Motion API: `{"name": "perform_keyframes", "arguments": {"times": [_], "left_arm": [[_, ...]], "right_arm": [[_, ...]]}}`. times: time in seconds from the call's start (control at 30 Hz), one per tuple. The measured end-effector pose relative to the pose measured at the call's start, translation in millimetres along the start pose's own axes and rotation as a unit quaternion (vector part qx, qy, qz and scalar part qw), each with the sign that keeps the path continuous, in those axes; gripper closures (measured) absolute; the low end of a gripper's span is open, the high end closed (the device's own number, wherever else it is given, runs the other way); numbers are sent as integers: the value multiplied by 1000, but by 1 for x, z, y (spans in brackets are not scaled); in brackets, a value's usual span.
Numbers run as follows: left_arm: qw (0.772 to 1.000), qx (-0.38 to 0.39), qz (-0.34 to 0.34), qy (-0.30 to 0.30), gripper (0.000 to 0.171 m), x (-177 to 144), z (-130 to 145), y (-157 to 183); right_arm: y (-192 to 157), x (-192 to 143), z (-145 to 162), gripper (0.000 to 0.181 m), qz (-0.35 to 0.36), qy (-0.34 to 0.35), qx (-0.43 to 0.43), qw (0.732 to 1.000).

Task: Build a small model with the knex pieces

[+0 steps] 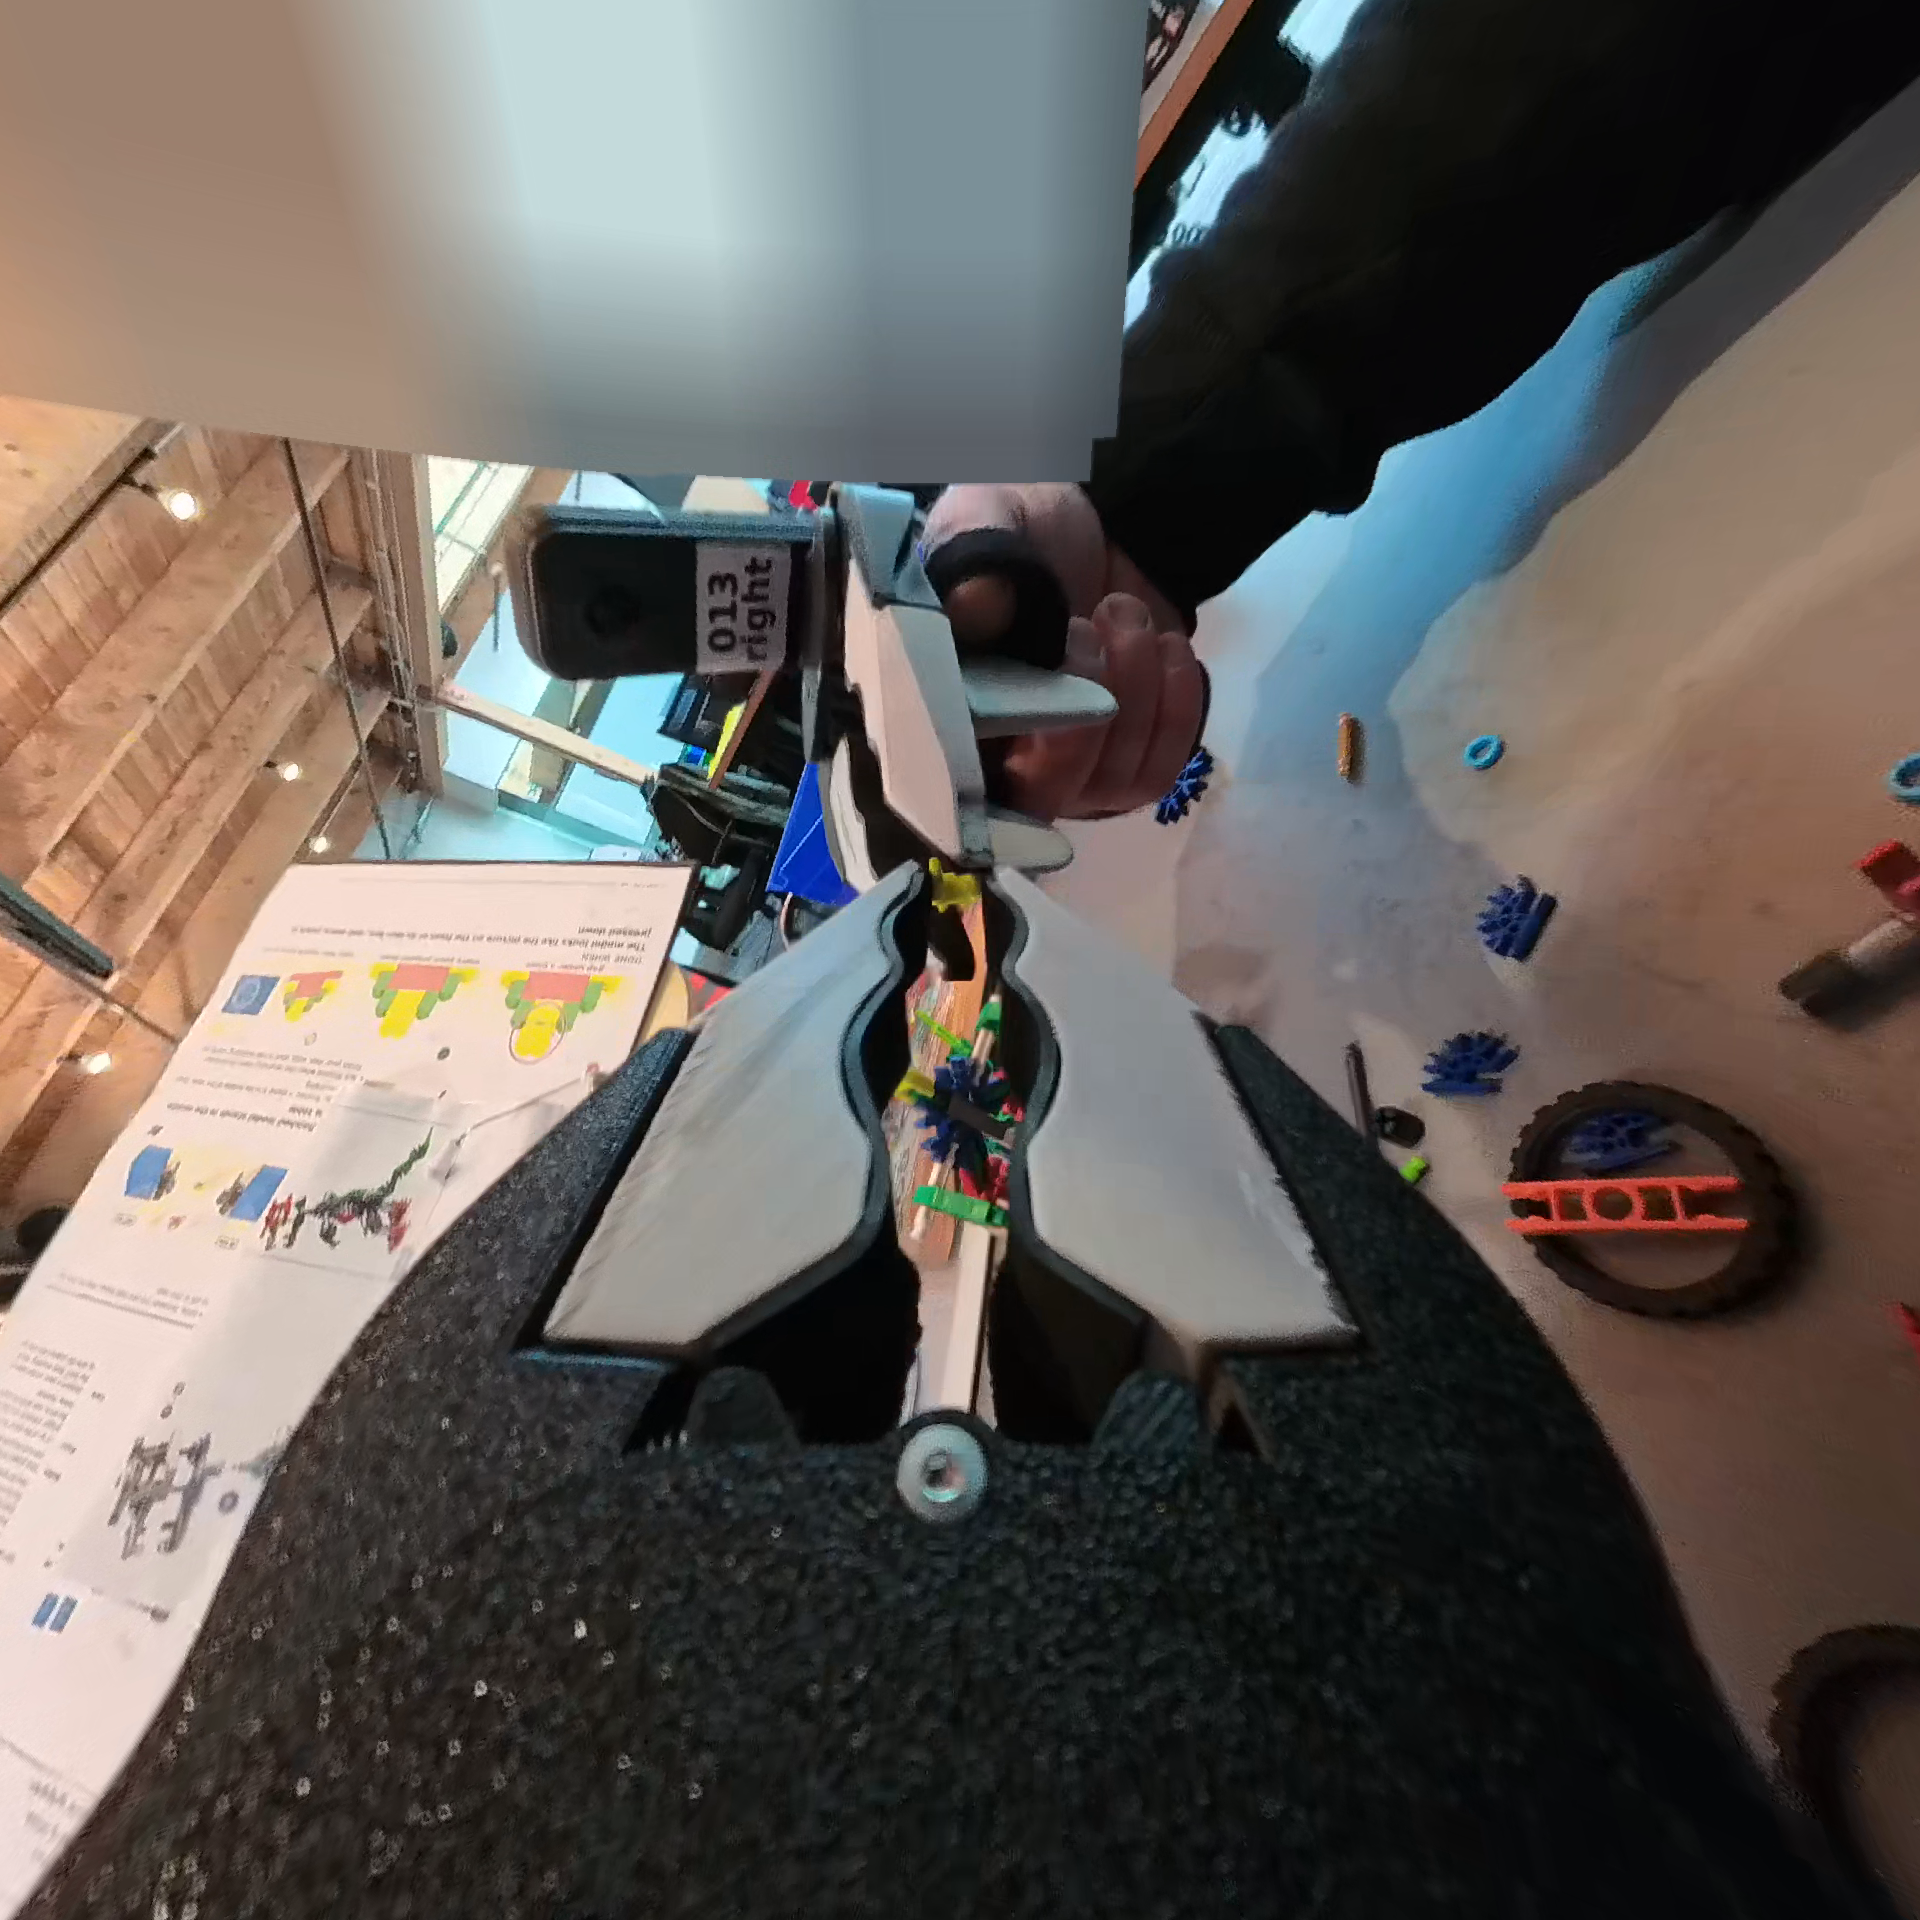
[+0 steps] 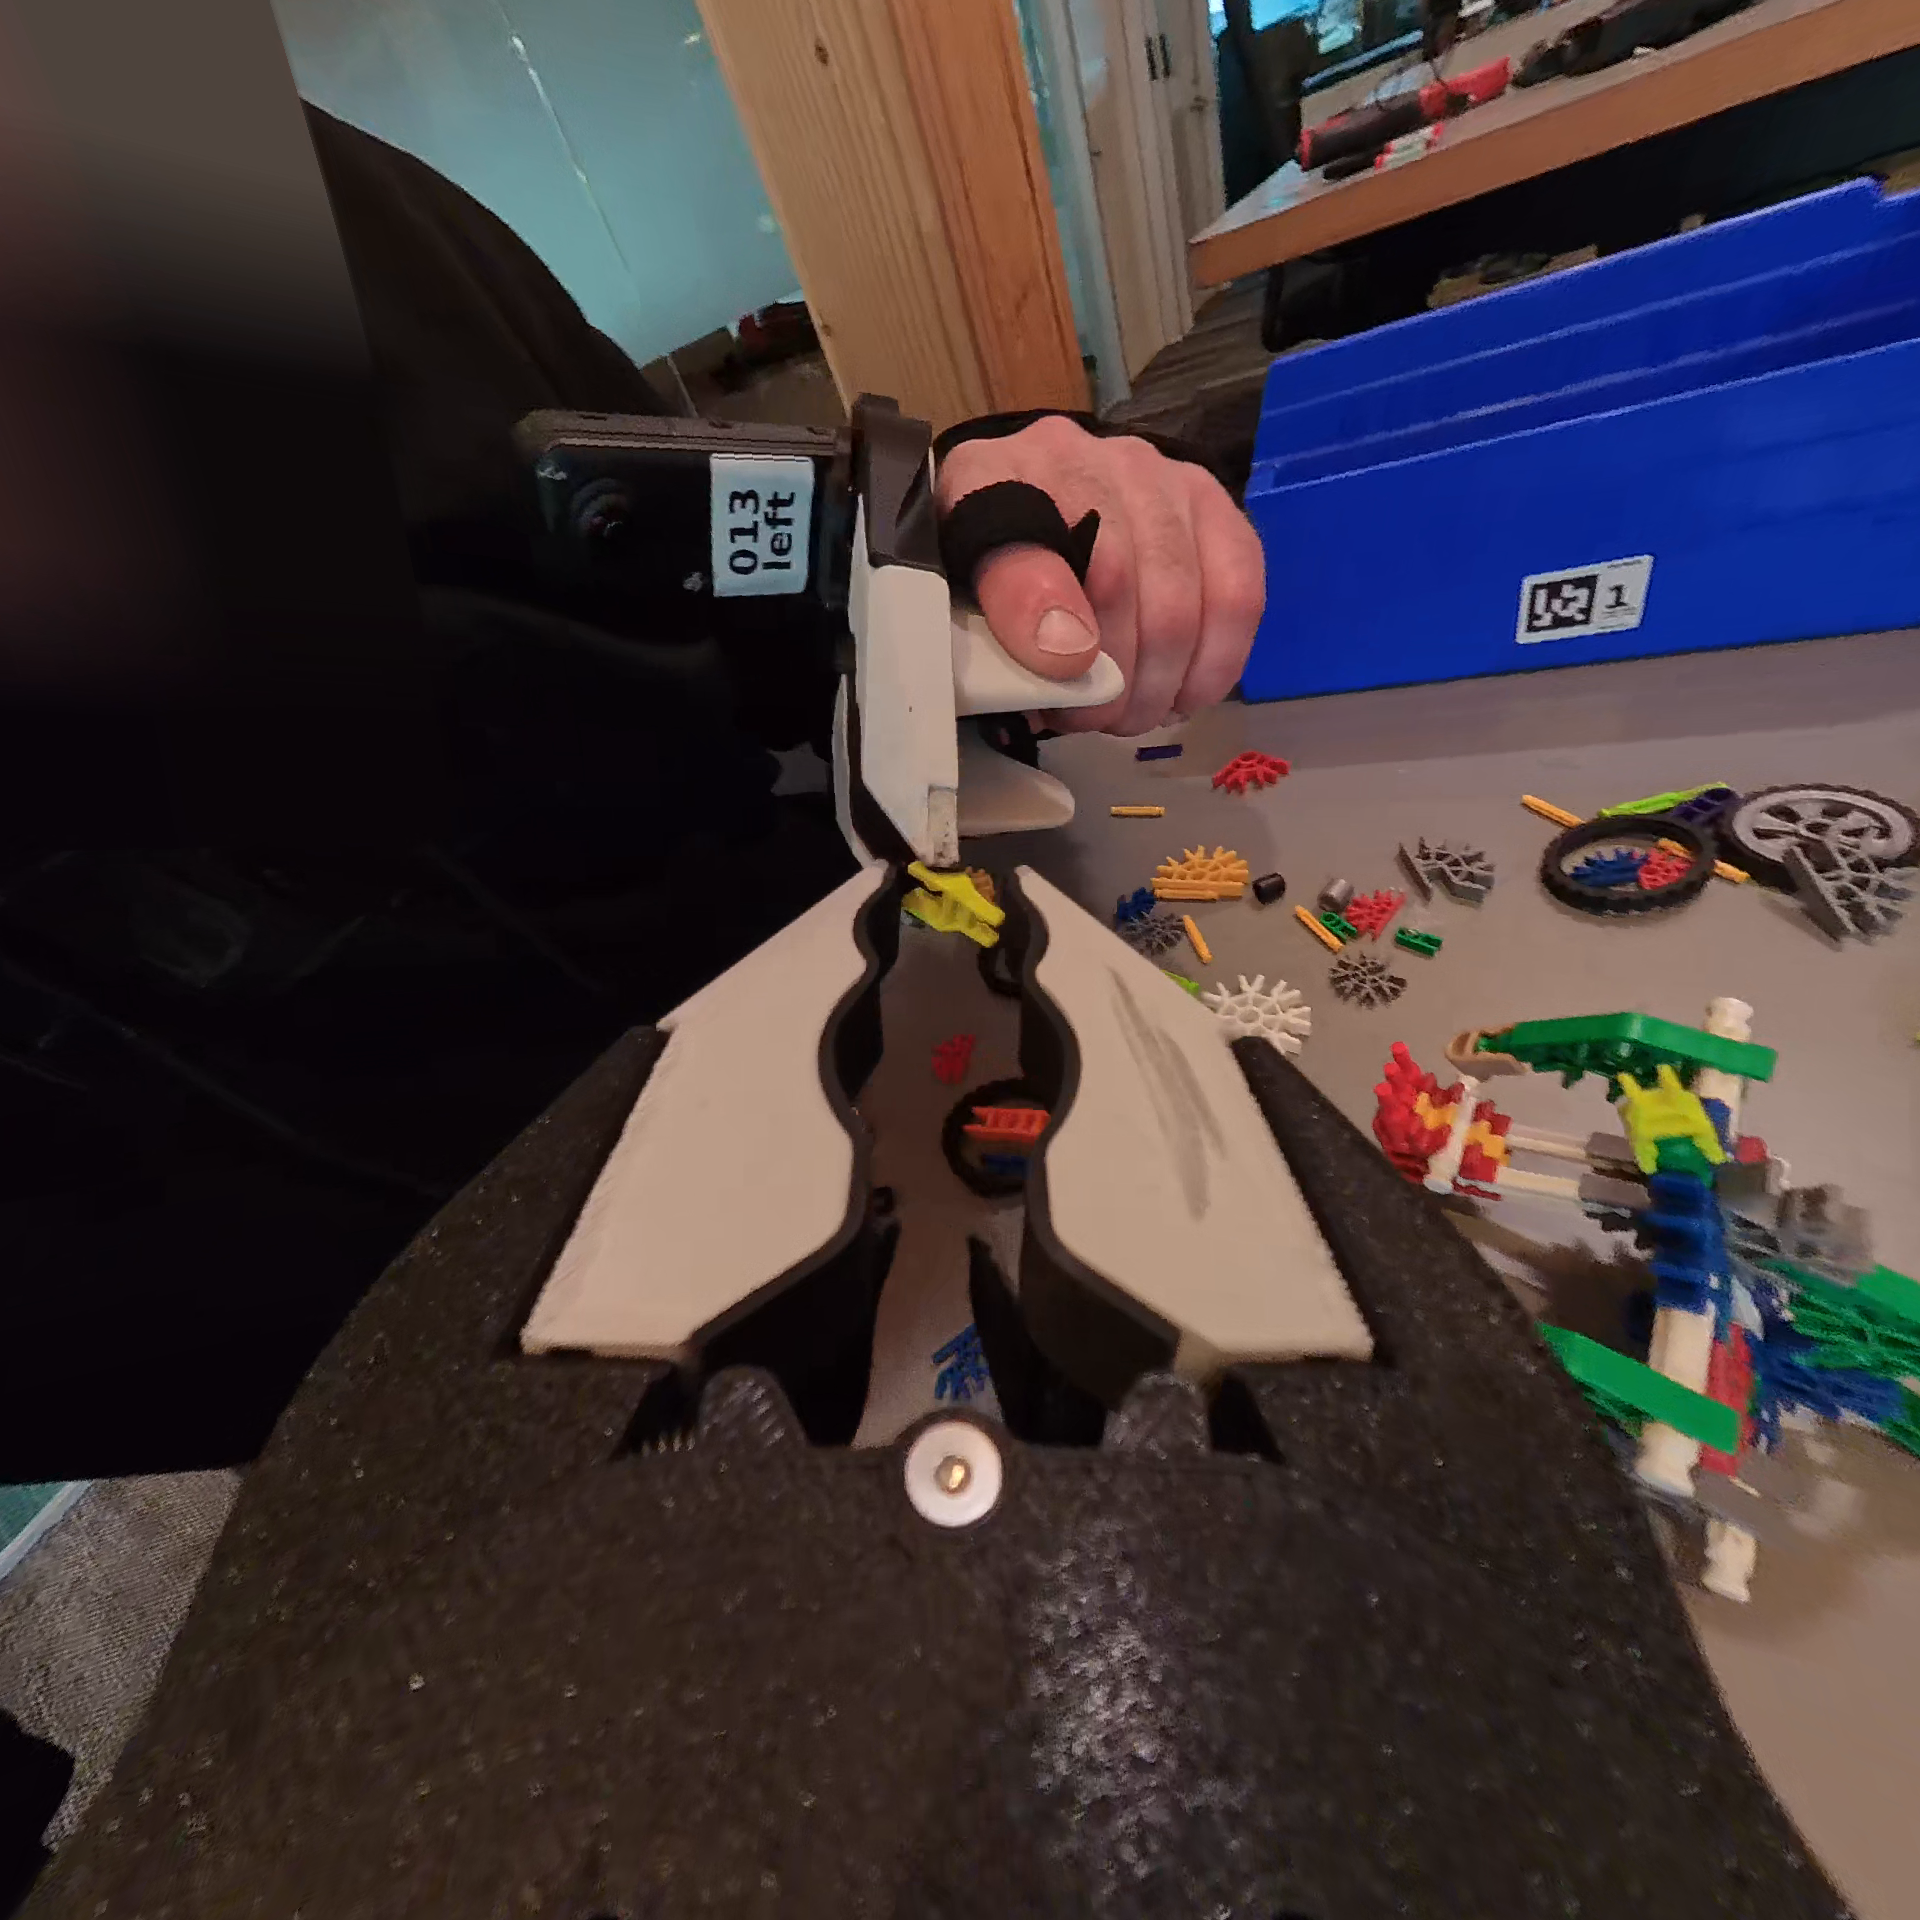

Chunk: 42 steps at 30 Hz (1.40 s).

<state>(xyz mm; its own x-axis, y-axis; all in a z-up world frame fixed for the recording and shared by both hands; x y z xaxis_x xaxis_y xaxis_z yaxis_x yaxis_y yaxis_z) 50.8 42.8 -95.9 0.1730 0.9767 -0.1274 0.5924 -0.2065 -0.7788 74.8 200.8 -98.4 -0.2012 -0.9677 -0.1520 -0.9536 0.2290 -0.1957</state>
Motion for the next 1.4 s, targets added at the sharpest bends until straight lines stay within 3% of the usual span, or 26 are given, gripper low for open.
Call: {"name": "perform_keyframes", "arguments": {"times": [0.73,0.97,1.2,1.4], "left_arm": [[996,-64,-38,-45,165,11,22,-4],[995,-61,-42,-69,159,16,24,-2],[994,-38,-50,-88,165,17,25,0],[992,-70,-40,-96,165,9,31,-3]], "right_arm": [[8,-14,-3,176,99,-50,1,994],[11,-17,-2,176,124,-69,8,990],[11,-13,-2,176,130,-84,11,988],[15,-11,4,161,150,-115,15,982]]}}
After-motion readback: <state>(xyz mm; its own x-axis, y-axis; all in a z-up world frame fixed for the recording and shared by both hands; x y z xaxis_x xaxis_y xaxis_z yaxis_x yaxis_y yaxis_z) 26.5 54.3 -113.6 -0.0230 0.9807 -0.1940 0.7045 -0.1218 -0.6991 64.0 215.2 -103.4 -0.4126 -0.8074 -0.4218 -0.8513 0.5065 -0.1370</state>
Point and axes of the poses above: each gripper's, where its closed fingertips meet, x out along the fingers, z out of its underside, y = z × x across the jaws, the point moved 9 cm from there along -x, back along the fingers, and after that the axes turned 8 degrees about -x, right-handed, at the moved point
